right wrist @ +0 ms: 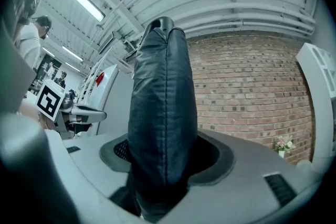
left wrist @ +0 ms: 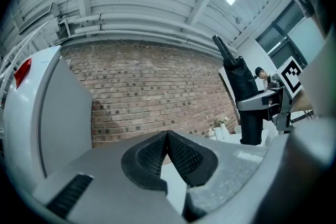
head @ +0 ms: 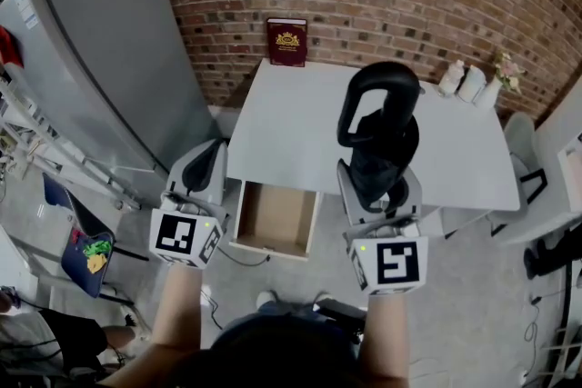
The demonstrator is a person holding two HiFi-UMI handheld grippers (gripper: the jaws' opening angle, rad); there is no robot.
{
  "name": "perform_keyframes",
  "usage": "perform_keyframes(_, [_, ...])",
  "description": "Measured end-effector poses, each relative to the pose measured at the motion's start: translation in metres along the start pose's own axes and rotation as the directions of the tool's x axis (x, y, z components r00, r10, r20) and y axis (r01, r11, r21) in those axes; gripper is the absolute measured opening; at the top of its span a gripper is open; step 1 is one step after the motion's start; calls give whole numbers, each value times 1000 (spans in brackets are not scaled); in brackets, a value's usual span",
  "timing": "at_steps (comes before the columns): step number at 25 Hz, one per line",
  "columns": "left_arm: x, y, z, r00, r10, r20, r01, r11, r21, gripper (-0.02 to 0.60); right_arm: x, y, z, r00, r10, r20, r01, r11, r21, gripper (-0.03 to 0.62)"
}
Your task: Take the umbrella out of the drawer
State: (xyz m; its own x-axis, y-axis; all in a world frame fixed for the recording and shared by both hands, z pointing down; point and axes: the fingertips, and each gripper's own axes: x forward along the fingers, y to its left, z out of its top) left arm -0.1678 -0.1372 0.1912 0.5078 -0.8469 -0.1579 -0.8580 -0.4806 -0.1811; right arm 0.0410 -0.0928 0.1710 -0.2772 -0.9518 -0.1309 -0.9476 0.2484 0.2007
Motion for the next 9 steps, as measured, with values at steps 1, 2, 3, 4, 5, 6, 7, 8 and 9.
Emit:
perform_keyframes(1, [0, 0, 0, 1000, 1, 0, -1, 1000, 5, -3, 0, 1, 1, 1000, 0, 0, 0, 1000, -5, 250])
perform_keyframes(2, [0, 0, 1, 1000, 1, 0, -1, 1000, 8, -3, 0, 2, 1, 1000, 1, 0, -1, 1000, -7, 250])
perform_keyframes(3, [0, 0, 2, 1000, 0, 2, 0, 1000, 10, -3, 0, 3, 1, 1000, 1, 0, -1, 1000, -7, 250])
perform_keyframes(4, [-1, 0, 3, 1000, 0, 4, 0, 1000, 12, -3, 0, 3, 1, 1000, 2, 0, -2, 1000, -6, 250])
perform_keyframes(5, [-1, -1, 3, 1000, 0, 6, 0, 1000, 14, -3, 0, 4, 1, 1000, 4, -1, -4, 1000, -5, 250])
perform_keyframes(6, [-1, -1, 4, 1000, 0, 8, 0, 1000, 17, -3, -1, 4, 1, 1000, 5, -2, -5, 1000, -4, 250])
perform_keyframes(7, [-2, -1, 5, 1000, 1, 9, -1, 1000, 19, -3, -1, 5, 1, 1000, 6, -2, -6, 1000, -4, 250])
perform_keyframes(8, [-2, -1, 5, 1000, 2, 10, -2, 1000, 20, -3, -1, 5, 1, 1000, 8, -3, -8, 1000, -7, 250])
perform_keyframes(9, [-3, -1, 6, 1000, 4, 12, -4, 1000, 22, -3, -2, 5, 1, 1000, 9, -4, -9, 1000, -10, 250])
